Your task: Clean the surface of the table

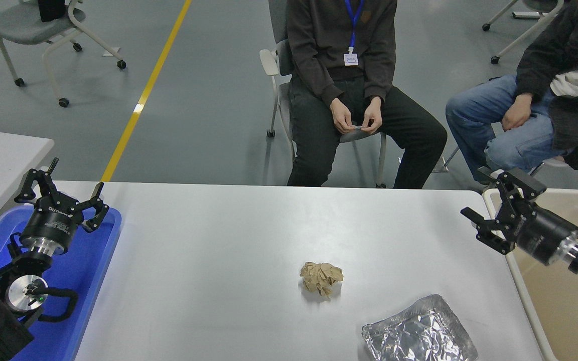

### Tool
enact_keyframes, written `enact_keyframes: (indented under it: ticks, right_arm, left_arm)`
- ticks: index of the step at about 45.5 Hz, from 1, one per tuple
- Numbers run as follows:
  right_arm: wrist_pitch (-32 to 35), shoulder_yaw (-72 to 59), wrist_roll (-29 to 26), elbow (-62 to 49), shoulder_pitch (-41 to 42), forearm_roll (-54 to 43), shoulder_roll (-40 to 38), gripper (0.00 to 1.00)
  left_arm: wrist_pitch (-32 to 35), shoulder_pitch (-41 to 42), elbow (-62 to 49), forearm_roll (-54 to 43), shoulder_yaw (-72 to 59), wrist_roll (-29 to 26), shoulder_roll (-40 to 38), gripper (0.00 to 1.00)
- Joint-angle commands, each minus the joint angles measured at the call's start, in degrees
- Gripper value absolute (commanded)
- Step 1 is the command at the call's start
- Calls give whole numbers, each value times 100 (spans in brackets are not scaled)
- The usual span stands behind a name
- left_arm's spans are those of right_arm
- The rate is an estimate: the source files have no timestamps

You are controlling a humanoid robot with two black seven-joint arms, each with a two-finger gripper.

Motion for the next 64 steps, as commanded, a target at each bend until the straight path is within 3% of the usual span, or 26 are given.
enact_keyframes:
  ticks: [1, 8, 28, 38, 64]
  right_arm:
    - [3, -71, -3, 757, 25, -1374, -412, 100]
    - [3, -71, -3, 1074, 69, -2385, -641, 100]
    - [-15, -844, -12, 1531, 183, -3414, -1018, 100]
    - [29, -1257, -12, 1549, 499, -3476, -1212, 100]
    - [-472, -1864, -1093, 1839, 974, -5251, -1353, 100]
  left_arm:
    - [2, 0, 0, 0, 0, 0, 0, 100]
    - [2, 0, 0, 0, 0, 0, 0, 100]
    - [2, 0, 0, 0, 0, 0, 0, 100]
    - [2, 0, 0, 0, 0, 0, 0, 100]
    - [2, 0, 0, 0, 0, 0, 0, 100]
